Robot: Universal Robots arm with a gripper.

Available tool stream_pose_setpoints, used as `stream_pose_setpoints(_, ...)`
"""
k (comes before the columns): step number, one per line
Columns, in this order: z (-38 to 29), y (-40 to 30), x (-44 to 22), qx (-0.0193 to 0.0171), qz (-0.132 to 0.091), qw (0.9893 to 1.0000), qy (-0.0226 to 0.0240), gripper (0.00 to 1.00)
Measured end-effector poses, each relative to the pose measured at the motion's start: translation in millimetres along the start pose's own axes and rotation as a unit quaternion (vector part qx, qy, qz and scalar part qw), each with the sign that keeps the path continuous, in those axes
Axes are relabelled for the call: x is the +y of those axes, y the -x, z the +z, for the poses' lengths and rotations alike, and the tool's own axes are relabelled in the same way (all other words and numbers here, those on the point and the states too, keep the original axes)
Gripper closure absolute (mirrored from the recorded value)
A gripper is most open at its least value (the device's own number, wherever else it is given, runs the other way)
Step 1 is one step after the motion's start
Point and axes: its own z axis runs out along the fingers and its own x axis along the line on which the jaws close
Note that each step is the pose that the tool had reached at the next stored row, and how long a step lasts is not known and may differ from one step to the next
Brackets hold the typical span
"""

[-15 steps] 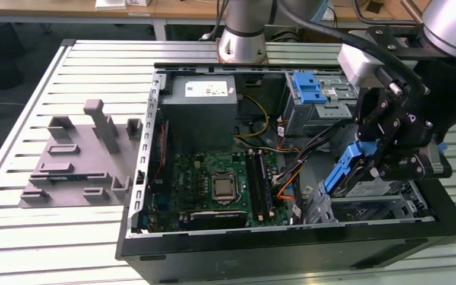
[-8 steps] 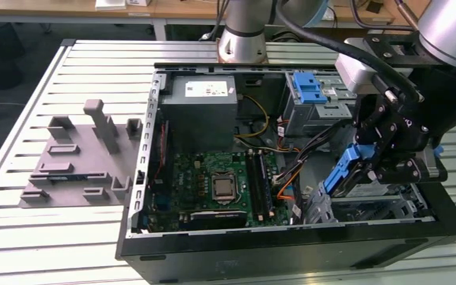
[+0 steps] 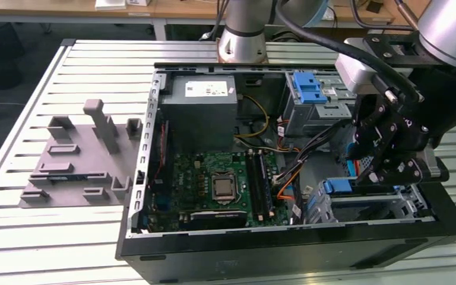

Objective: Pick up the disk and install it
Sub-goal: 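Insert the disk into the insertion slot, then insert the first disk wire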

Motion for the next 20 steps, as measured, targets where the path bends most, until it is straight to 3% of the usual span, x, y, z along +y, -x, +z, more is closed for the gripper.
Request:
stream_pose_setpoints(6,0.1,0.0,0.0,0.0000,0.000,1.0000,0.0000,0.57)
stream_pose_setpoints(9,0.2,0.0,0.0,0.0000,0.000,1.0000,0.0000,0.76)
stream_pose_setpoints(10,0.2,0.0,0.0,0.0000,0.000,1.0000,0.0000,0.76)
stream_pose_setpoints(12,0.2,0.0,0.0,0.0000,0.000,1.0000,0.0000,0.87)
stream_pose_setpoints(20,0.5,0.0,0.0,0.0000,0.000,1.0000,0.0000,0.89)
